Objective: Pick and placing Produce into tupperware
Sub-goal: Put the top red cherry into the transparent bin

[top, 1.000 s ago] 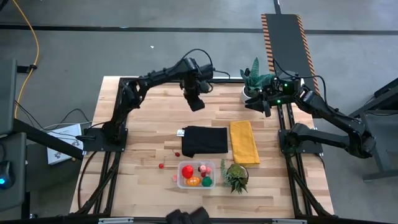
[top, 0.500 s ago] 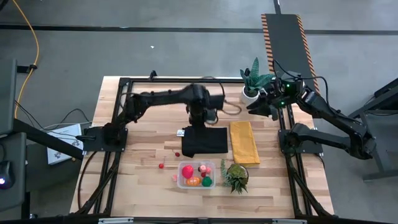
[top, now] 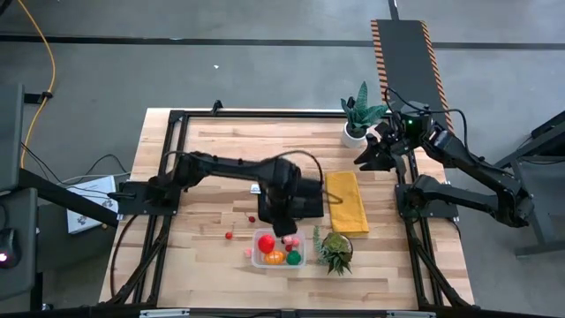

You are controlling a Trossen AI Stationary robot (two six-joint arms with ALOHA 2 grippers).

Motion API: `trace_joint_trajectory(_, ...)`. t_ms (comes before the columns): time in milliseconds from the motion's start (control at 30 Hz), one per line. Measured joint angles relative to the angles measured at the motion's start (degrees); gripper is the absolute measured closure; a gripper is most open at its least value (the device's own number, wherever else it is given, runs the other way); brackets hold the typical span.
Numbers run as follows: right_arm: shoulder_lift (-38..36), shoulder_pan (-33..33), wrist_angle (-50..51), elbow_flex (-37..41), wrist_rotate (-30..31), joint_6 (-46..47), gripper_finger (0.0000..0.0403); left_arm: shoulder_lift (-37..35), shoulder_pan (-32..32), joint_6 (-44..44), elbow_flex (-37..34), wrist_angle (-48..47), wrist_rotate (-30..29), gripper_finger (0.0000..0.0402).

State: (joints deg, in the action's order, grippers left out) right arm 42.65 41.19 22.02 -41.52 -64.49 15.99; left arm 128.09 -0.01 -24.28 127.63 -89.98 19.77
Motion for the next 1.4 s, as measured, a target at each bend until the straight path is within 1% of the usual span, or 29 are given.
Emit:
trace_joint_trajectory(133,0.00,0.00,0.00,0.00,-0.26,-0.16,0.0231,0.00,-3.64,-3.89,0.00,1.32,0.23,0.0330)
trace_joint_trajectory(300,0.00,0.00,0.00,0.00,0.32,0.64,0.0231,0.00,-7.36,-7.59,0.00,6.08,-0.14,0.0330)
trace_joint_trajectory(433,0.00,0.00,-0.03,0.00,2.86,2.43,0.0231,0.00,-9.63,-9.36,-0.33,7.34,-4.30,0.0330)
trace_joint_trajectory(533,0.00,0.02,-0.12,0.00,5.11,4.77,0.0231,0.07,-10.84,-11.60,-1.84,7.69,-8.67,0.0330)
trace_joint_trajectory(667,0.00,0.00,-0.80,0.00,6.69,7.85,0.0231,0.07,-11.75,-15.45,-4.53,9.32,-12.37,0.0330)
trace_joint_trajectory(833,-0.11,0.00,-2.19,0.00,8.24,9.55,0.0231,0.07,-12.38,-18.25,-9.26,16.08,-13.51,0.0330)
trace_joint_trajectory(900,-0.43,0.02,-2.54,0.00,9.01,9.54,0.0231,0.07,-12.73,-19.20,-10.81,17.76,-15.15,0.0330)
trace_joint_trajectory(1000,-1.04,0.02,-2.71,0.00,10.67,10.48,0.0231,0.13,-13.14,-20.45,-12.01,18.09,-16.38,0.0330)
trace_joint_trajectory(1133,-2.06,0.00,-2.64,0.00,10.86,11.20,0.0231,0.13,-13.65,-21.17,-12.00,18.48,-16.79,0.0328)
trace_joint_trajectory(1233,-2.93,0.00,-2.67,0.00,11.65,11.73,0.0231,0.13,-14.06,-20.98,-12.00,18.52,-16.73,0.0309)
trace_joint_trajectory(1400,-3.56,0.00,-2.65,0.00,12.52,12.11,0.0231,0.13,-15.18,-20.97,-12.00,18.41,-16.43,0.0254)
